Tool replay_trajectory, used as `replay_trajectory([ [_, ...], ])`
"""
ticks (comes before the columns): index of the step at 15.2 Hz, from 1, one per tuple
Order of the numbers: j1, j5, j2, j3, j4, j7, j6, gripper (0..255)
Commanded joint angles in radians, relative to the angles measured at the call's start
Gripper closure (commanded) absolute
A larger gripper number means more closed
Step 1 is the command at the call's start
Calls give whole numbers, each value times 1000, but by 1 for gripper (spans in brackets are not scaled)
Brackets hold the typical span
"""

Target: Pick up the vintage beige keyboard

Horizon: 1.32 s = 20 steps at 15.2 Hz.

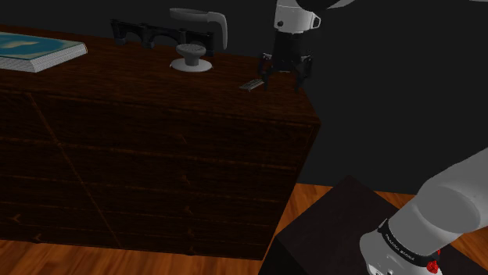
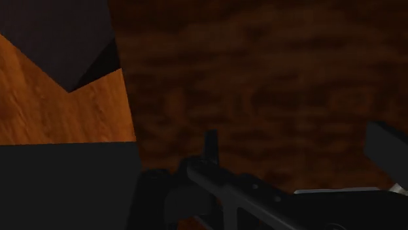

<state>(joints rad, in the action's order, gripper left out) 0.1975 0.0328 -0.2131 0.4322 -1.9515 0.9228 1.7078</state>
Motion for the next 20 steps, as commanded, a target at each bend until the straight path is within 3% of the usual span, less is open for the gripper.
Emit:
replay_trajectory([
  [1, 15, -53, 84, 26, 86, 116, -4, 0],
  [6, 6, -208, 309, 59, 333, 385, -60, 0],
  [10, -41, -319, 477, 44, 550, 546, -139, 0],
  [19, -30, -315, 464, 39, 431, 561, -33, 0],
  [20, -28, -314, 462, 38, 429, 559, -33, 255],
])
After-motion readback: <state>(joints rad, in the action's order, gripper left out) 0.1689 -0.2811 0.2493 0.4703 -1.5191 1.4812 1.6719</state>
